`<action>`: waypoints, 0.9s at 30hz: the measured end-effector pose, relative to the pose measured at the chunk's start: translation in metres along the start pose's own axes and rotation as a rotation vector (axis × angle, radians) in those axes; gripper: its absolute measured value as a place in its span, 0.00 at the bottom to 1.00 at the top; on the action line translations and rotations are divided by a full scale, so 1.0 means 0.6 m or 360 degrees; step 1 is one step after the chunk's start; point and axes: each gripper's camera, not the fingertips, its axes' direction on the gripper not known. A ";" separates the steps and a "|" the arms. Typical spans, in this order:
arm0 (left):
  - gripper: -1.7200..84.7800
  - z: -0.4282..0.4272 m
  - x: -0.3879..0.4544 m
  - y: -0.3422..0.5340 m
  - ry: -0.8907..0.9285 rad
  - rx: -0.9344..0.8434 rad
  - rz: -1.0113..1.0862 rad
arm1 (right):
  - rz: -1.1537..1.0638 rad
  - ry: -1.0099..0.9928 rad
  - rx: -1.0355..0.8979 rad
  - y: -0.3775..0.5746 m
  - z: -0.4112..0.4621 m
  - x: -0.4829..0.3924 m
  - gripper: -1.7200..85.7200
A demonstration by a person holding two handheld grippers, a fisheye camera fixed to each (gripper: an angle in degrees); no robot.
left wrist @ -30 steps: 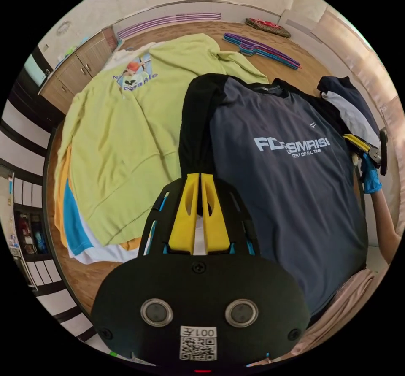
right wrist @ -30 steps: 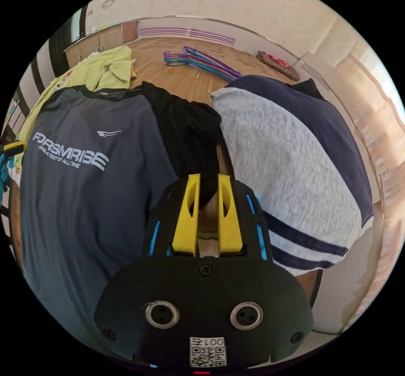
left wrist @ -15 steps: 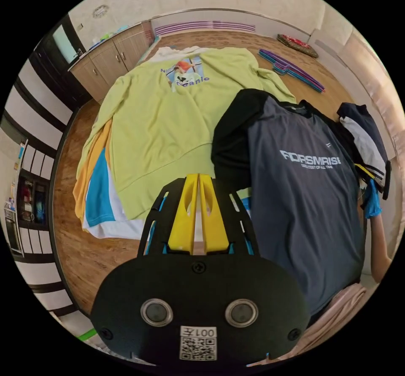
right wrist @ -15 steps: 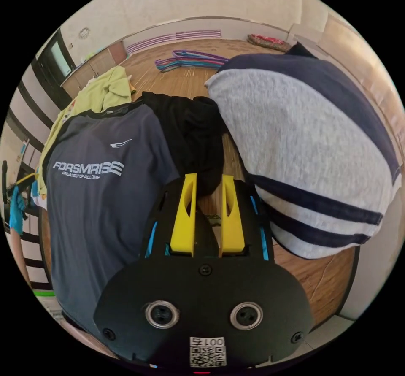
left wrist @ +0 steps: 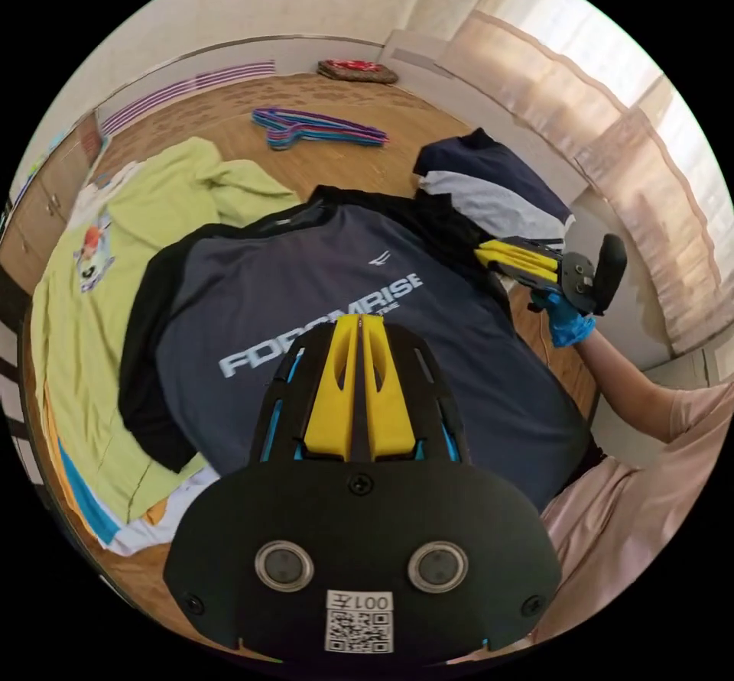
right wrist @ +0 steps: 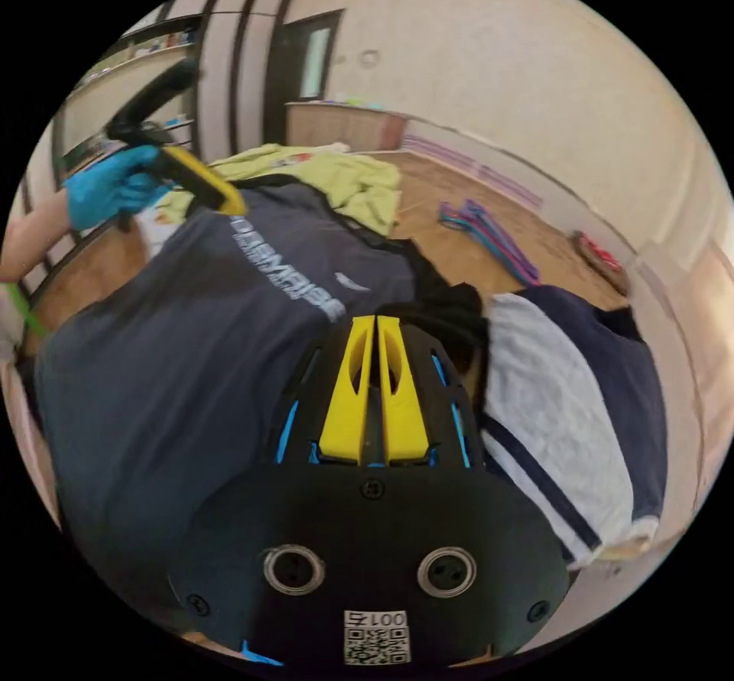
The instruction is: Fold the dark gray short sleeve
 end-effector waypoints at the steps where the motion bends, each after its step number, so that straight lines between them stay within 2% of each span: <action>1: 0.01 0.018 0.014 -0.015 0.0031 -0.0021 0.0023 | -0.0084 -0.0150 -0.0054 -0.001 0.001 -0.007 0.03; 5: 0.01 0.063 0.053 -0.051 0.0119 -0.0051 0.0095 | -0.0166 -0.0140 -0.0206 0.012 0.001 -0.017 0.04; 9: 0.01 0.104 0.086 -0.079 0.0111 -0.0041 0.0111 | 0.0297 0.0096 -0.0100 0.035 -0.021 0.038 0.05; 12: 0.01 0.126 0.105 -0.098 0.0082 0.0000 0.0109 | 0.0720 0.0213 -0.0172 0.048 -0.012 0.100 0.06; 19: 0.05 0.168 0.163 -0.151 0.0167 0.0045 0.0269 | 0.1184 0.0044 -0.0205 0.054 0.032 0.173 0.11; 24: 0.05 0.206 0.182 -0.167 0.0125 -0.0073 0.0302 | 0.1263 0.0061 -0.0285 0.040 0.074 0.198 0.08; 27: 0.02 0.224 0.183 -0.168 0.0112 -0.0127 0.0293 | 0.1232 -0.0037 -0.0330 0.035 0.096 0.198 0.05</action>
